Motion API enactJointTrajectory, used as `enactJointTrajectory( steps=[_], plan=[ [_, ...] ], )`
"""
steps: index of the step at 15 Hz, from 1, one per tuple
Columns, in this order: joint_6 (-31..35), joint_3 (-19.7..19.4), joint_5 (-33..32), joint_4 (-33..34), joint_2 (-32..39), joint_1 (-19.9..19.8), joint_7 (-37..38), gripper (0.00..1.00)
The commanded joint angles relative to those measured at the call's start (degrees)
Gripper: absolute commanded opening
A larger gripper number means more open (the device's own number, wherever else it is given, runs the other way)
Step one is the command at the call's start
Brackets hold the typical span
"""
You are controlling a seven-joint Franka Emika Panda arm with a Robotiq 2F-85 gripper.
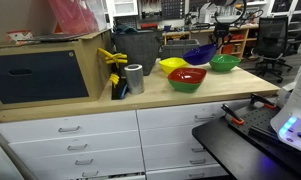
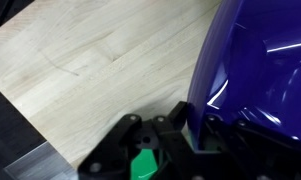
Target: Put the blue bowl inside the orange bowl
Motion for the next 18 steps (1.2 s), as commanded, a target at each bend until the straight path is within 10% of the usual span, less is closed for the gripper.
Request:
enactJointTrajectory(
  steps=[1, 18],
  plan=[
    [-4.1, 2.21, 3.32, -0.52, -4.25, 0.69, -1.47, 0.02],
    [-17.75, 4.13, 11.17, -9.37, -11.11, 0.53, -10.83, 0.02]
  ],
)
